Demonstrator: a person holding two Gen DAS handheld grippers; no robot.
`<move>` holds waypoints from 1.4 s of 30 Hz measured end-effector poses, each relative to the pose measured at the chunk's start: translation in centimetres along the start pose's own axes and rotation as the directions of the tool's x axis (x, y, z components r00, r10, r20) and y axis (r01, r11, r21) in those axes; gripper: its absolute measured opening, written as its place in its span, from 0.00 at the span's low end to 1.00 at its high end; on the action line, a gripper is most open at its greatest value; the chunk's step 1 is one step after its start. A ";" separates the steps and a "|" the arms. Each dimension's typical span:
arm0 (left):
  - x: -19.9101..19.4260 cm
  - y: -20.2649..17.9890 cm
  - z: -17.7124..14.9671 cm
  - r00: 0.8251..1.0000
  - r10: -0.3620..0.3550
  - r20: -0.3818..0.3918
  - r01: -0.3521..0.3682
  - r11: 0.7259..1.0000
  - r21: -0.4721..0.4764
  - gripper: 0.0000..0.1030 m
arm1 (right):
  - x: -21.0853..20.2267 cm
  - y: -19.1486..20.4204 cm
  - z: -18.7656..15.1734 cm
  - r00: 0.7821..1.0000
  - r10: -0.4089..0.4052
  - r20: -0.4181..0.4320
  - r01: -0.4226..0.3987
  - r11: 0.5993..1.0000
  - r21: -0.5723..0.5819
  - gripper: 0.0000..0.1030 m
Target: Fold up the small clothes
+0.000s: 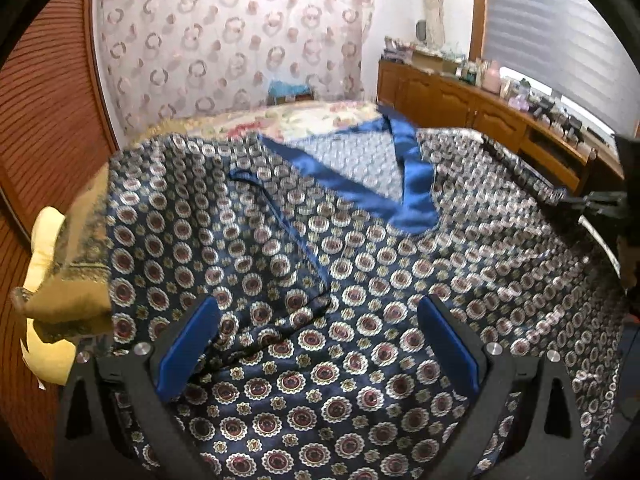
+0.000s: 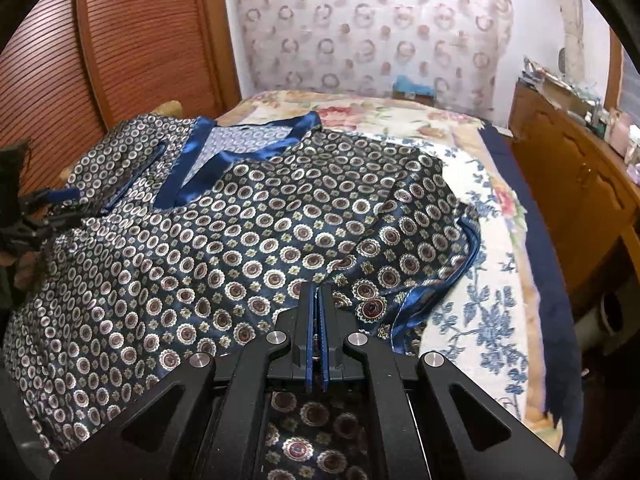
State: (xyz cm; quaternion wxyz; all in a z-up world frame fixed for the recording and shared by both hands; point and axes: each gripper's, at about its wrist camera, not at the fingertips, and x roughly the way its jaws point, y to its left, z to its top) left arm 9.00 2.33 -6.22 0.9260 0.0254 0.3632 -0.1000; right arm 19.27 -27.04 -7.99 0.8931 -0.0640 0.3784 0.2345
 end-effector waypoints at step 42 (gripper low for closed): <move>-6.2 -2.1 -0.1 0.990 -0.004 0.140 0.008 1.000 -0.031 0.98 | 2.5 -6.0 0.3 0.984 -0.167 -0.067 0.172 0.982 0.082 0.03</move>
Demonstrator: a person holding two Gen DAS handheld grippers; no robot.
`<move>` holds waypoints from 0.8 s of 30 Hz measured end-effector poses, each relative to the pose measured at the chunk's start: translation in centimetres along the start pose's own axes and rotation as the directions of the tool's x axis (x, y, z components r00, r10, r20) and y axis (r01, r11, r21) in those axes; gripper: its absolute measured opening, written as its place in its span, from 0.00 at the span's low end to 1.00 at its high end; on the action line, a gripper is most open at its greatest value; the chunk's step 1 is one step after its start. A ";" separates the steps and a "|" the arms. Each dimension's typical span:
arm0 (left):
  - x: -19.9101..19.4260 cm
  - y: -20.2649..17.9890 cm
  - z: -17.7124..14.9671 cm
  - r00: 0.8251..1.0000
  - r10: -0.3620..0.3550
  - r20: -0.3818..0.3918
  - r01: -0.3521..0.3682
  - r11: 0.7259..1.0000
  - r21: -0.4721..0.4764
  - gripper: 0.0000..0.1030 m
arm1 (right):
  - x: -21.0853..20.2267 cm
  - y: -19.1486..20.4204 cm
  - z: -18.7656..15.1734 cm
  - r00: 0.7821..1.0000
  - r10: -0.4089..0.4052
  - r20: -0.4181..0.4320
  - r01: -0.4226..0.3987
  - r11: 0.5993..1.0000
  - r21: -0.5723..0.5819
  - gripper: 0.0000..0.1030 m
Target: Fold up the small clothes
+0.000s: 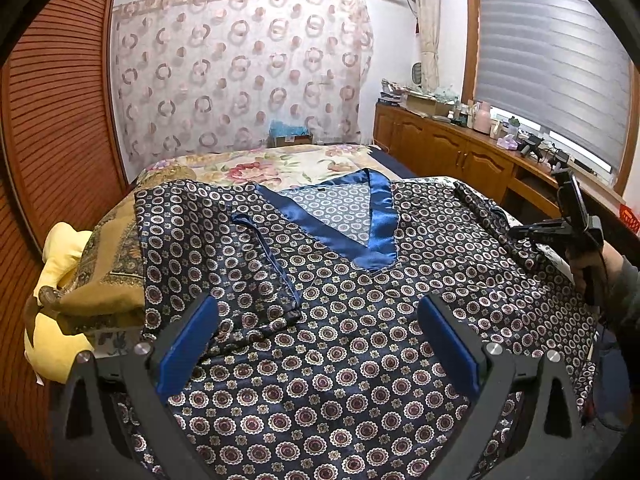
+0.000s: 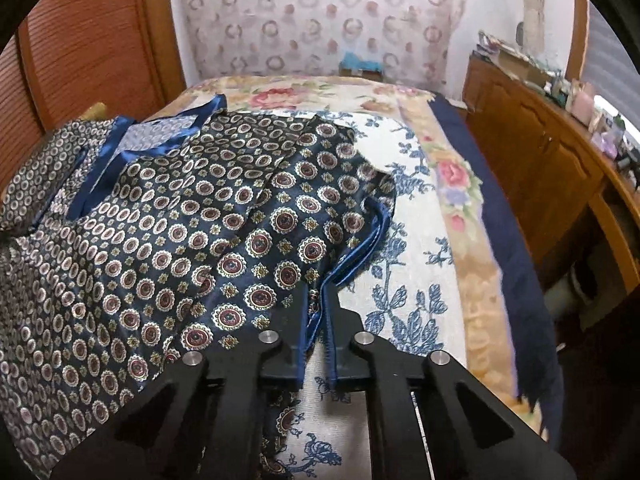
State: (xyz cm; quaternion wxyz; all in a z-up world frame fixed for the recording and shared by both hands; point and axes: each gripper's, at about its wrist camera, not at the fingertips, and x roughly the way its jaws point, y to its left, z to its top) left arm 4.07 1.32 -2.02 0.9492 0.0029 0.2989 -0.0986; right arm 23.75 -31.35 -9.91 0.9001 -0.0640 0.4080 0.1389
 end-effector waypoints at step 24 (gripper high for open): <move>-0.5 0.5 -0.1 1.000 0.018 0.008 -0.018 1.000 -0.019 0.98 | -3.2 8.2 3.4 0.974 0.192 0.120 -0.176 0.975 -0.135 0.02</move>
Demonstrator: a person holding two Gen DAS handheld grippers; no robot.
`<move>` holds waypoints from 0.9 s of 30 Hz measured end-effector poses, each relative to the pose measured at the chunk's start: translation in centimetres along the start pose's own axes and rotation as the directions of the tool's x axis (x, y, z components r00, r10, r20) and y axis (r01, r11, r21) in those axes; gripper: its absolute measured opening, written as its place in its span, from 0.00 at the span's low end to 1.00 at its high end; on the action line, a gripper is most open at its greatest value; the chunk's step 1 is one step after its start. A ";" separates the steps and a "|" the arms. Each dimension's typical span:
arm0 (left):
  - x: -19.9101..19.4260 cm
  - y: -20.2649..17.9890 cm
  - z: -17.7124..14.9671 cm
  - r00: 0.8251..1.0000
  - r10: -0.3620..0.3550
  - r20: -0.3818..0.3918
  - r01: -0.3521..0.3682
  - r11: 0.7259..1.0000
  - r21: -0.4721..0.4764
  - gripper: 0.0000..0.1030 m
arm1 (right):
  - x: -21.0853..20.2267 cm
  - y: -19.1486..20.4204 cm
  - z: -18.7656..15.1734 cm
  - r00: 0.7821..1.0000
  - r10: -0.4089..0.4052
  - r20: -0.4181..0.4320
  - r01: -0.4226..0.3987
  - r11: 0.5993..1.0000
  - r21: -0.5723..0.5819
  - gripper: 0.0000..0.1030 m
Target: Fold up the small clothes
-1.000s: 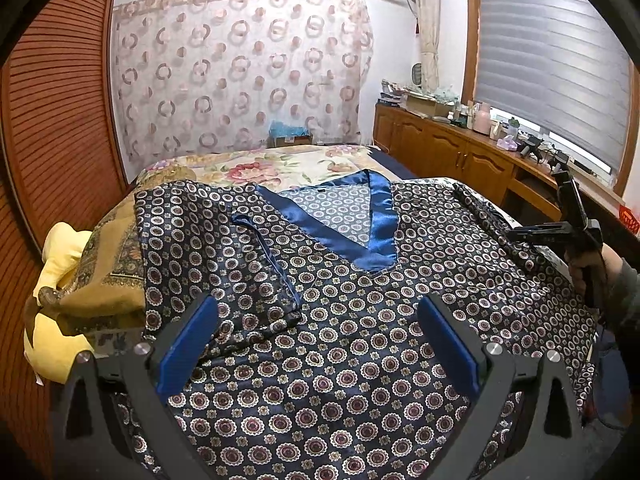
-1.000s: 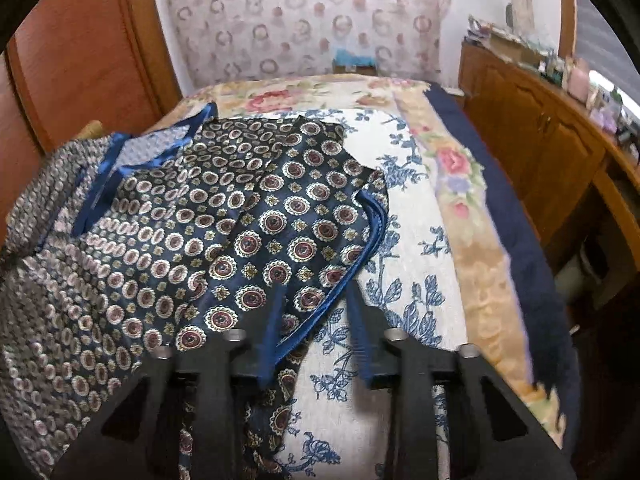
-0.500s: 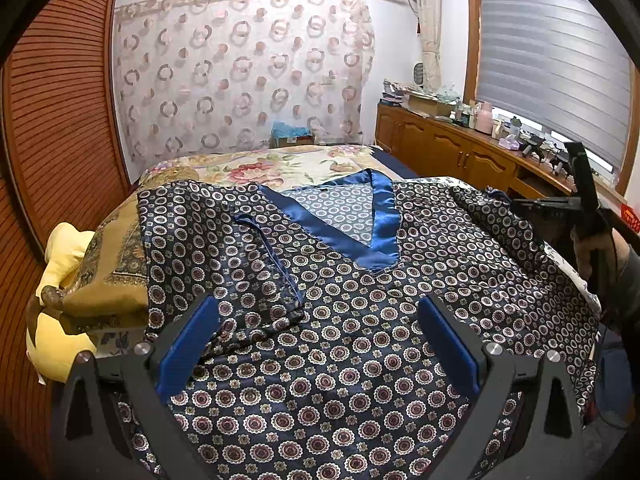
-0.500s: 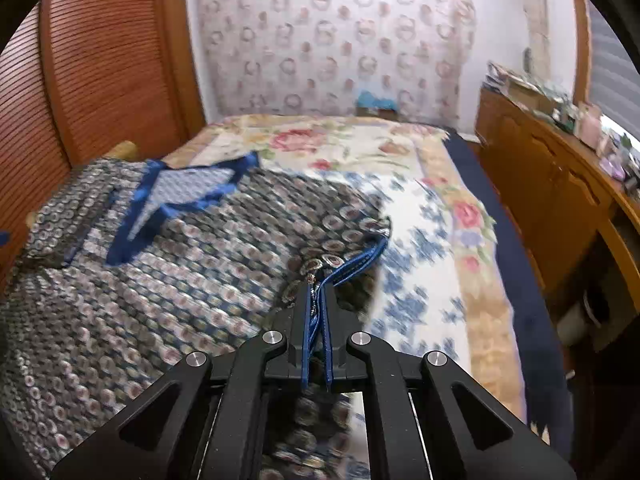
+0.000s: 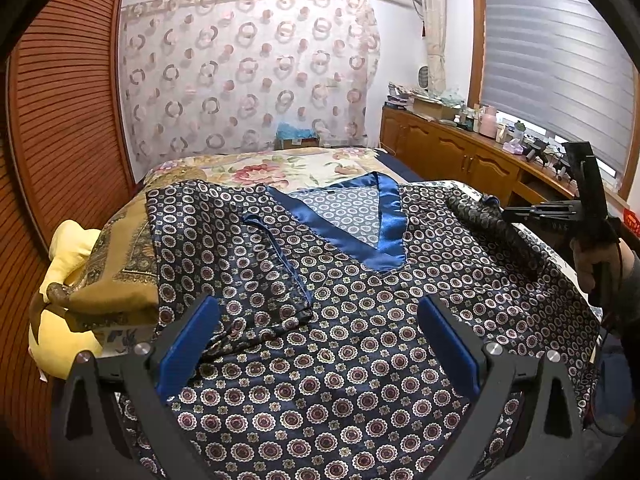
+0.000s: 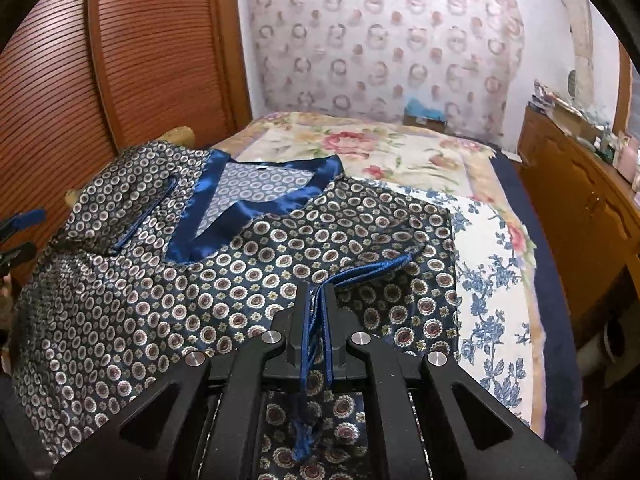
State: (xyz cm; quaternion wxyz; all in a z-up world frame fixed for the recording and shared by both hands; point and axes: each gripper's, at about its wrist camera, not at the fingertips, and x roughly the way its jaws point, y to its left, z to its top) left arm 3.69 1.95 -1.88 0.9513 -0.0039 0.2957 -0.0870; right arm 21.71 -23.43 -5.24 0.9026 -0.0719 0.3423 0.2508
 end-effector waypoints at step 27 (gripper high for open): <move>2.2 10.5 4.2 0.994 0.106 0.007 -0.105 0.993 -0.045 0.88 | 5.2 -8.6 -2.1 0.975 -0.151 -0.161 0.167 0.981 0.096 0.41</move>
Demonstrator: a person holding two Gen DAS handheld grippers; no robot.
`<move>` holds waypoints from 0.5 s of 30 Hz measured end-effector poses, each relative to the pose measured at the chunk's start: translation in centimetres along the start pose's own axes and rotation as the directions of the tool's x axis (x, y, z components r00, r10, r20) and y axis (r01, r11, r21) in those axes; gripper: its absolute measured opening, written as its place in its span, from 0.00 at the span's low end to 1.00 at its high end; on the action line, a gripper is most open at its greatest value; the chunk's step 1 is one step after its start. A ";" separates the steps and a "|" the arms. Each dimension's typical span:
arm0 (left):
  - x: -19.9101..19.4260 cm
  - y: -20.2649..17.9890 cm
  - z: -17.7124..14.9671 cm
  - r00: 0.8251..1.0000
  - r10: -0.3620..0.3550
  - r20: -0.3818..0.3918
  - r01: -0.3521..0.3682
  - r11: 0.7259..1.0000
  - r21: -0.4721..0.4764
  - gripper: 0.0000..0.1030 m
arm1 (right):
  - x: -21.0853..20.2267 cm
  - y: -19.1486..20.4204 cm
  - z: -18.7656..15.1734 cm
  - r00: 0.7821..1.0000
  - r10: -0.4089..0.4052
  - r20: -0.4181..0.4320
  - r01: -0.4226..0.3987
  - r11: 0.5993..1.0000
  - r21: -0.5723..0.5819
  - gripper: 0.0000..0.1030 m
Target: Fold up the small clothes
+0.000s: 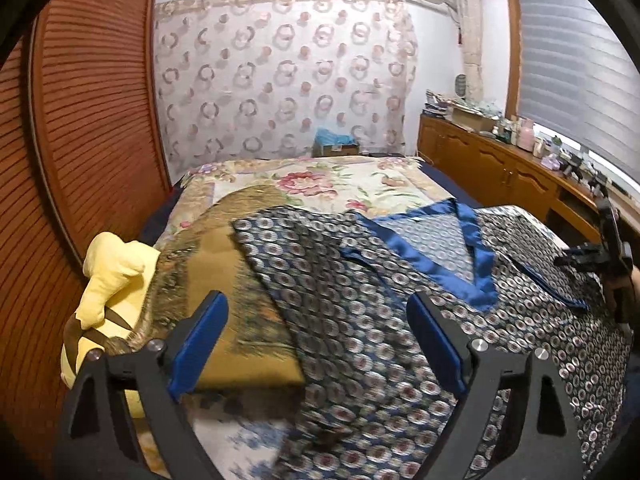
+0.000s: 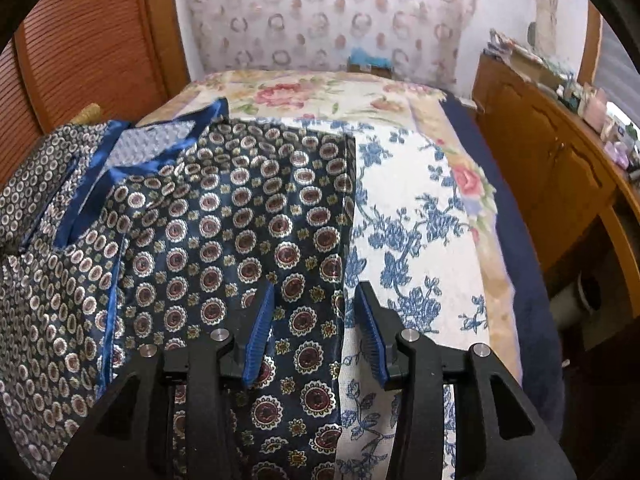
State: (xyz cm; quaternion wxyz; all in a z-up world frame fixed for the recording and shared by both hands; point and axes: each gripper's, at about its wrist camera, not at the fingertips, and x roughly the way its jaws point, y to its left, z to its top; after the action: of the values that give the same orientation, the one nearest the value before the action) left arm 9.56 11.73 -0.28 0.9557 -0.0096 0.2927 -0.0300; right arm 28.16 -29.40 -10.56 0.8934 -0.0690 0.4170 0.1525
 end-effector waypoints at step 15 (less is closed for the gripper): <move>7.4 4.9 2.9 0.991 0.004 -0.132 -0.016 0.995 -0.096 0.56 | 0.1 0.0 0.0 1.000 -0.005 0.001 0.005 1.000 0.003 0.44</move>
State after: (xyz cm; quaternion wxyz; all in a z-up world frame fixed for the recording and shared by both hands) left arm 17.59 16.19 -2.20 0.9328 -0.0525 0.3565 -0.0115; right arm 28.19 -29.36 -10.63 0.8942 -0.0686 0.4165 0.1495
